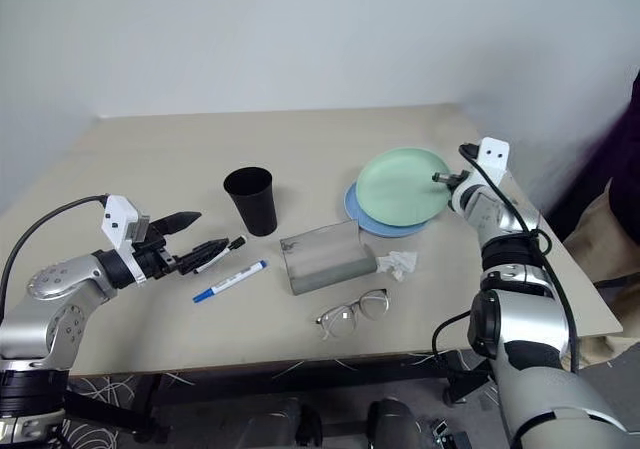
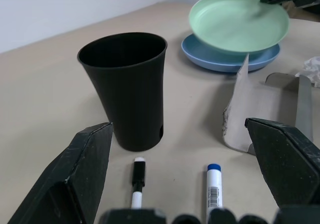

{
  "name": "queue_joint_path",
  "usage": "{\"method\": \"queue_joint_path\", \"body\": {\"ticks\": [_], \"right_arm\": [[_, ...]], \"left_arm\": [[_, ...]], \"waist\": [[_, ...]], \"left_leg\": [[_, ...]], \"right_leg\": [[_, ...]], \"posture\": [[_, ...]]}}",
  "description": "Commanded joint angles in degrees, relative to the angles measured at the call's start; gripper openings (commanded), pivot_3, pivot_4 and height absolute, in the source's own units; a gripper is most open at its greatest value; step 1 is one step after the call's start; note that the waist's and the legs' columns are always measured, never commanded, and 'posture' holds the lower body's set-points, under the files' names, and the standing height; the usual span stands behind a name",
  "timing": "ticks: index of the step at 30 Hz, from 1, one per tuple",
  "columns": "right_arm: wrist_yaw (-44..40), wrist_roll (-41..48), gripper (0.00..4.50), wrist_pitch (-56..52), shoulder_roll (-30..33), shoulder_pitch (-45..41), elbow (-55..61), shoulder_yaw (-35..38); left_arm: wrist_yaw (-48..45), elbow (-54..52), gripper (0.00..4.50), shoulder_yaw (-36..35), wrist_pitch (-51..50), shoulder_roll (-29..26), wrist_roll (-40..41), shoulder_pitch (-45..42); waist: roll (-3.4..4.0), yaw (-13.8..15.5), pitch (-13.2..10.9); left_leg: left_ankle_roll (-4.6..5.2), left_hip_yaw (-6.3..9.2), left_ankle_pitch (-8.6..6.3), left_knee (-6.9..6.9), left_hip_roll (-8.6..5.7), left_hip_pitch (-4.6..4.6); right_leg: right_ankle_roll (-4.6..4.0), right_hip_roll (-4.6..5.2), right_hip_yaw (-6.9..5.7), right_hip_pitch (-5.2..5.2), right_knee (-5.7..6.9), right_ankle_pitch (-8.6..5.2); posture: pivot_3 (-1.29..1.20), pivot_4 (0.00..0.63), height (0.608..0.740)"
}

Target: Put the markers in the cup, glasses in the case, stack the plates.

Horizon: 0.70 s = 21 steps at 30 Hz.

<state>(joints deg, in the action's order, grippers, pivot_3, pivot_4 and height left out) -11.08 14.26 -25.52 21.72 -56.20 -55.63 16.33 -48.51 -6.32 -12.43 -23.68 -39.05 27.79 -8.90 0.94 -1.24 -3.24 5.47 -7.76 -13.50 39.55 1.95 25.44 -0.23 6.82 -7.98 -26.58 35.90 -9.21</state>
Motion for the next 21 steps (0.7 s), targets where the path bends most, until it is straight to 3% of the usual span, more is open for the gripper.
{"method": "queue_joint_path", "body": {"ticks": [1,10,11,21], "right_arm": [[0.8,-0.3,0.01,1.3,-0.4,-2.1,0.4,0.1],[1.1,-0.3,0.01,0.9,-2.2,-1.7,0.4,-0.4],[1.0,-0.2,0.49,0.7,-2.4,-1.7,0.4,-0.3],[-0.4,0.7,3.87,-0.9,-3.3,-1.7,1.2,-0.1]], "left_arm": [[0.7,-2.6,4.50,-1.7,0.1,-0.1,0.9,0.2],[1.2,-2.5,4.50,-1.7,0.1,0.0,1.0,0.2],[1.2,-2.5,4.50,-1.7,0.1,0.0,1.0,0.1],[1.3,-2.1,4.50,-1.5,0.2,0.0,0.9,-0.4]], "waist": [[0.01,-0.2,0.0],[0.02,-0.9,0.0],[0.02,-0.9,0.0],[0.01,-1.5,0.0]], "left_leg": [[-0.02,-0.01,0.01,0.00,0.00,0.00],[-0.27,-0.02,0.18,-0.10,0.08,-0.12],[-0.28,-0.01,0.20,-0.13,0.09,-0.17],[-0.30,-0.31,0.22,-0.52,0.09,-0.67]], "right_leg": [[-0.02,0.00,0.01,-0.02,0.01,0.02],[-0.15,-0.10,0.03,-0.02,0.11,0.10],[-0.16,-0.10,0.03,-0.01,0.12,0.10],[-0.16,-0.12,0.33,0.18,0.13,0.11]], "posture": [[0.00,0.000,0.704],[0.00,0.000,0.704],[0.00,0.000,0.704],[0.00,0.000,0.704]]}}
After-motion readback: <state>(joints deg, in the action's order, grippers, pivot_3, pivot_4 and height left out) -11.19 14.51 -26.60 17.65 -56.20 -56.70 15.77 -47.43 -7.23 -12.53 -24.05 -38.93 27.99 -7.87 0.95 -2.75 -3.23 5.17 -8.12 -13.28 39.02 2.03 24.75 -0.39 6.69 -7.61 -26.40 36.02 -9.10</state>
